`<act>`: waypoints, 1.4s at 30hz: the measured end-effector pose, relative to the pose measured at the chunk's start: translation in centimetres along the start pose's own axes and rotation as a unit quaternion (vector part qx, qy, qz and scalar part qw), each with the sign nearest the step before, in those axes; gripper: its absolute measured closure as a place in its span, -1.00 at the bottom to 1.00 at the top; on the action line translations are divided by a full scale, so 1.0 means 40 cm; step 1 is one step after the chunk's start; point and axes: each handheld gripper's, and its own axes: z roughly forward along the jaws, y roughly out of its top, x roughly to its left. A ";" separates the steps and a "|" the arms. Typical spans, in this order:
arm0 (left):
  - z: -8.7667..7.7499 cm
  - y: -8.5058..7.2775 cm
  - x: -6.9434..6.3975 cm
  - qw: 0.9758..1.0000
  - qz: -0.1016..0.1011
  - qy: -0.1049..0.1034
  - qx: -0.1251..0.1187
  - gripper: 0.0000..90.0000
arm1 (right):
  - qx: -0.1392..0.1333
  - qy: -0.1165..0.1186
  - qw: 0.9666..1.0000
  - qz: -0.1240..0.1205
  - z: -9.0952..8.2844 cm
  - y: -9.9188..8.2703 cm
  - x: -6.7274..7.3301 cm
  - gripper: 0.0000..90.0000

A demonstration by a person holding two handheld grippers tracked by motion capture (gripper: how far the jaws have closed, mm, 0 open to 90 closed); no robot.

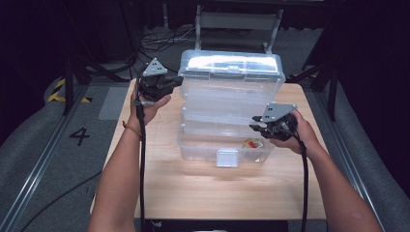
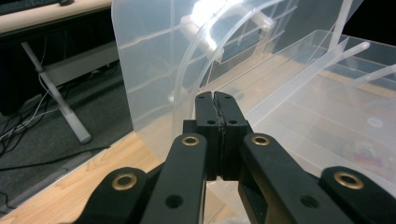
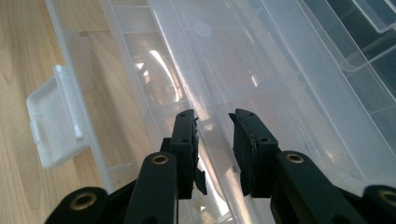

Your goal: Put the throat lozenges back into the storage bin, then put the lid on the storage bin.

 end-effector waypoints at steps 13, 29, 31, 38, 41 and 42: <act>-0.019 -0.007 -0.013 1.000 0.022 -0.002 0.009 1.00 | -0.017 0.003 1.000 0.020 -0.038 -0.039 -0.015 0.64; -0.034 -0.025 -0.052 0.999 0.041 -0.015 0.008 1.00 | -0.022 -0.003 0.999 0.030 -0.051 -0.066 0.003 0.65; -0.038 -0.031 -0.055 0.999 0.045 -0.014 0.006 1.00 | -0.024 -0.003 0.999 0.032 -0.058 -0.073 0.000 0.66; -0.048 -0.044 -0.073 0.999 0.049 -0.019 0.005 1.00 | -0.037 -0.010 0.998 0.047 -0.080 -0.100 0.002 0.69; -0.055 -0.053 -0.082 0.998 0.051 -0.022 0.005 1.00 | -0.045 -0.015 0.997 0.055 -0.100 -0.114 0.004 0.69; -0.058 -0.056 -0.086 0.998 0.054 -0.022 0.003 1.00 | -0.050 -0.017 0.997 0.057 -0.108 -0.119 0.004 0.69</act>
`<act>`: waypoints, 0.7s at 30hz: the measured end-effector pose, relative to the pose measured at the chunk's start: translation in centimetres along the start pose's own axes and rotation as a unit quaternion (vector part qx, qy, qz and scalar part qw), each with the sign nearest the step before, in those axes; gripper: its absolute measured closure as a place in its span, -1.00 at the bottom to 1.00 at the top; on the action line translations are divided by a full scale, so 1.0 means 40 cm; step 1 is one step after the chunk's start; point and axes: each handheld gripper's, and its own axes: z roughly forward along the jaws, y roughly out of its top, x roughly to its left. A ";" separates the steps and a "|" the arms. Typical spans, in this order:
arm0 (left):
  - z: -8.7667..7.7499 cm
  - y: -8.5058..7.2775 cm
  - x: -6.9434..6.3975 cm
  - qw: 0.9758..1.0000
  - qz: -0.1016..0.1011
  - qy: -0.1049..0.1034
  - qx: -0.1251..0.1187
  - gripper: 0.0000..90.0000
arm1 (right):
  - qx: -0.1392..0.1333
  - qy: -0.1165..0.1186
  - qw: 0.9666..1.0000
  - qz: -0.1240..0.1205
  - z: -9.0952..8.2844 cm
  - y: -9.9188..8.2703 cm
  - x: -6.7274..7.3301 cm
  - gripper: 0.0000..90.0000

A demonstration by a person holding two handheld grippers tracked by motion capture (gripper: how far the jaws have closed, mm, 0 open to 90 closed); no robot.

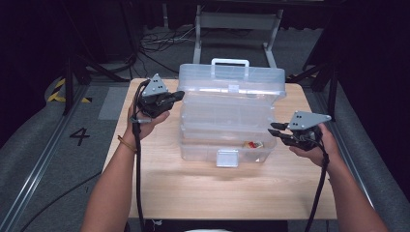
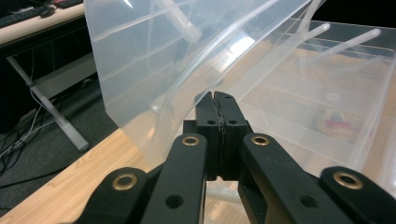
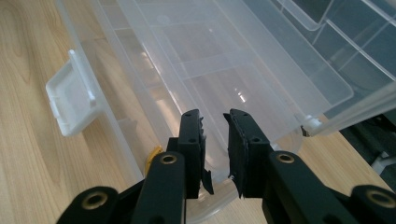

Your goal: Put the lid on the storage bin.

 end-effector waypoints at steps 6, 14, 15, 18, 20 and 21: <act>-0.010 -0.015 -0.021 1.000 0.007 -0.002 0.007 1.00 | -0.011 -0.010 1.000 0.019 -0.030 -0.033 -0.003 0.67; -0.028 -0.041 -0.054 1.000 0.020 -0.008 0.015 1.00 | -0.013 -0.014 0.999 0.043 -0.044 -0.076 -0.008 0.67; -0.029 -0.045 -0.058 1.000 0.023 -0.009 0.019 1.00 | -0.013 -0.009 0.999 0.048 -0.044 -0.082 -0.008 0.67; -0.032 -0.057 -0.073 0.999 0.028 -0.007 0.028 1.00 | -0.013 -0.008 0.999 0.051 -0.042 -0.094 -0.002 0.67; -0.034 -0.064 -0.080 0.999 0.028 -0.007 0.032 1.00 | -0.011 -0.007 0.999 0.053 -0.042 -0.100 0.001 0.67; -0.034 -0.068 -0.085 0.999 0.029 -0.006 0.033 1.00 | -0.010 -0.004 0.998 0.054 -0.042 -0.103 0.003 0.66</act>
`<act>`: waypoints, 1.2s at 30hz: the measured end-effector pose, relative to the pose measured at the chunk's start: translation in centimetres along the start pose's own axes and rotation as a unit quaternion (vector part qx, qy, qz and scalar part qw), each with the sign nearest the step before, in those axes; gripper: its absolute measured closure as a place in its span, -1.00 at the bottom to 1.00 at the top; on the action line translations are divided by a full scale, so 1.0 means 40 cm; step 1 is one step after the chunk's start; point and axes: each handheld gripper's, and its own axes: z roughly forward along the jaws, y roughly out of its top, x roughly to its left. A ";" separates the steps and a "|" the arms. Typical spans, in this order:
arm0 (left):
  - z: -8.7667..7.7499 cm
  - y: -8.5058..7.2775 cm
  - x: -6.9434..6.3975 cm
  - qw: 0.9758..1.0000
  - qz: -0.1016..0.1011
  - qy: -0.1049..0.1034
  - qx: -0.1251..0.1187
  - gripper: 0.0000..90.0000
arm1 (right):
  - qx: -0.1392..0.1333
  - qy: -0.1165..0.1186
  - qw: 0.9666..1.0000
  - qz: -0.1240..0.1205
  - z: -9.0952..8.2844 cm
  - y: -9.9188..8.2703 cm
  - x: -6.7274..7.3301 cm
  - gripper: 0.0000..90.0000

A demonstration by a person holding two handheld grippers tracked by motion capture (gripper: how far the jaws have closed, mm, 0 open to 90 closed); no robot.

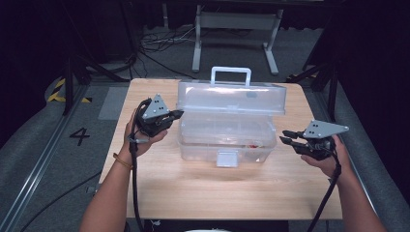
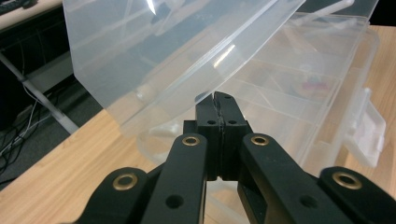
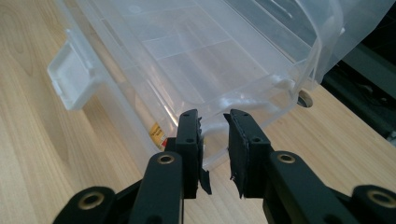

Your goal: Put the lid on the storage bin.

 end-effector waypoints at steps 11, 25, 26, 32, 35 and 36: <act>0.008 -0.030 -0.044 1.000 0.006 0.014 0.024 1.00 | 0.011 0.006 1.000 0.009 0.019 -0.022 0.006 0.64; 0.002 -0.065 -0.064 1.000 0.001 0.011 0.029 1.00 | 0.022 0.014 1.000 0.010 0.040 -0.033 0.009 0.49; 0.000 -0.068 -0.065 0.999 0.003 0.010 0.030 1.00 | 0.024 0.014 1.000 0.011 0.041 -0.033 0.011 0.45; -0.001 -0.082 -0.072 0.999 0.007 0.006 0.040 1.00 | 0.032 0.014 0.999 0.017 0.050 -0.035 0.012 0.24; 0.003 -0.089 -0.077 0.999 0.010 0.005 0.047 1.00 | 0.037 0.012 0.999 0.019 0.054 -0.038 0.011 0.13; 0.003 -0.090 -0.078 0.999 0.014 0.006 0.052 1.00 | 0.038 0.011 0.999 0.022 0.055 -0.039 0.010 0.11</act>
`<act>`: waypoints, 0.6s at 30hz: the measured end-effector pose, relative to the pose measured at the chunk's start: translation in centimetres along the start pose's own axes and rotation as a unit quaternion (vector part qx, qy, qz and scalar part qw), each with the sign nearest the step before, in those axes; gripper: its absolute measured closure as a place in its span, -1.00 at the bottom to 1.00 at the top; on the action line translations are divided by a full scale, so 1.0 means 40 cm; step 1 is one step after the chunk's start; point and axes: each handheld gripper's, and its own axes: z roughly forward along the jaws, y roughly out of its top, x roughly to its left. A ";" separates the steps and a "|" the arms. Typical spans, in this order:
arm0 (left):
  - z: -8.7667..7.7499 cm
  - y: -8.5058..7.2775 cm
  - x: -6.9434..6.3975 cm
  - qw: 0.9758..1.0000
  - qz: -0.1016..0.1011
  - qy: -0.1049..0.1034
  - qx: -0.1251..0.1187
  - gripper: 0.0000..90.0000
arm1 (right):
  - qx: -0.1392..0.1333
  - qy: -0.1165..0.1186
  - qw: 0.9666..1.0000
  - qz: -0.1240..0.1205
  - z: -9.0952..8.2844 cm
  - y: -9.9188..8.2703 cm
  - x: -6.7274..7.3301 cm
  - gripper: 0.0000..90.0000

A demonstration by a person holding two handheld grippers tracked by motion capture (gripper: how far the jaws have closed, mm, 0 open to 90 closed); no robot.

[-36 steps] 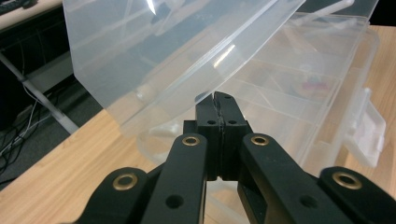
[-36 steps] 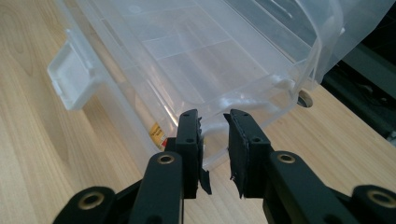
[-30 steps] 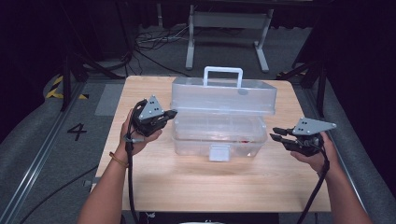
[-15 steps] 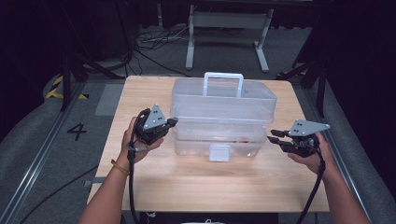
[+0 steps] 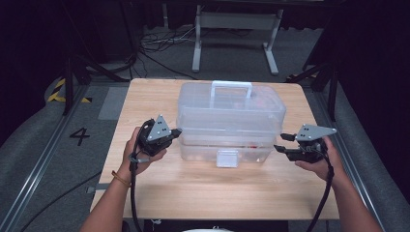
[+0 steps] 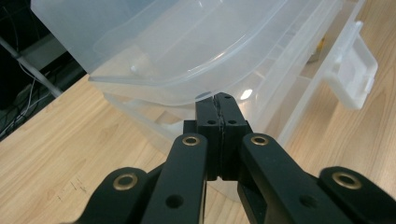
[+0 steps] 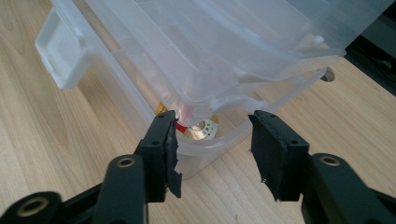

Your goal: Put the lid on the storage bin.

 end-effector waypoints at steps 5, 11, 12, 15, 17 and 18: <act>0.001 -0.005 -0.008 1.000 0.010 0.000 0.017 1.00 | -0.004 0.002 1.000 0.016 0.004 -0.005 0.000 -0.17; 0.004 -0.017 -0.015 0.999 0.014 -0.001 0.030 1.00 | 0.000 0.007 1.000 0.019 0.014 -0.007 0.004 -0.24; 0.005 -0.020 -0.017 0.999 0.014 -0.002 0.031 1.00 | -0.001 0.007 1.000 0.020 0.015 -0.007 0.003 -0.25; 0.005 -0.025 -0.019 0.999 0.014 -0.003 0.036 1.00 | 0.002 0.008 1.000 0.023 0.020 -0.007 0.004 -0.26; 0.012 -0.037 -0.028 0.999 0.013 0.001 0.041 1.00 | 0.005 0.008 1.000 0.022 0.026 -0.006 0.008 -0.27; 0.012 -0.037 -0.028 0.999 0.013 0.001 0.041 1.00 | 0.005 0.008 1.000 0.022 0.026 -0.006 0.008 -0.27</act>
